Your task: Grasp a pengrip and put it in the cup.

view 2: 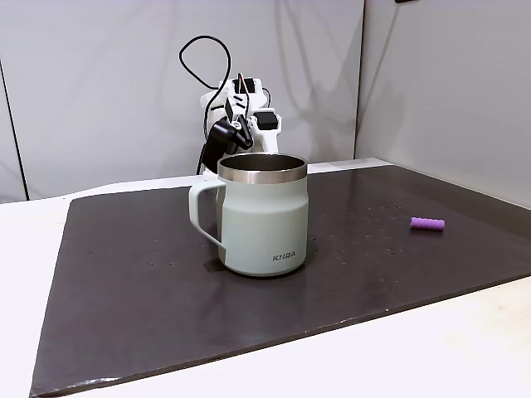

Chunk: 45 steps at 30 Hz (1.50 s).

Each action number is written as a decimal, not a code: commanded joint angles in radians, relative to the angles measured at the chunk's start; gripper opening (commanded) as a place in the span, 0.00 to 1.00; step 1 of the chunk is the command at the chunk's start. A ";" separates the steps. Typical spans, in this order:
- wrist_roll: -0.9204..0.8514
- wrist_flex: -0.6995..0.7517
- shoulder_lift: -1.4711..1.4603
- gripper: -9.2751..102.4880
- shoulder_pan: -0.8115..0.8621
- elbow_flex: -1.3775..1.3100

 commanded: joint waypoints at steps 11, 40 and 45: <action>-0.028 -0.037 0.012 0.08 -0.002 -0.006; 0.545 0.120 -1.206 0.08 -0.173 -1.169; 0.686 0.221 -1.445 0.08 -0.210 -1.454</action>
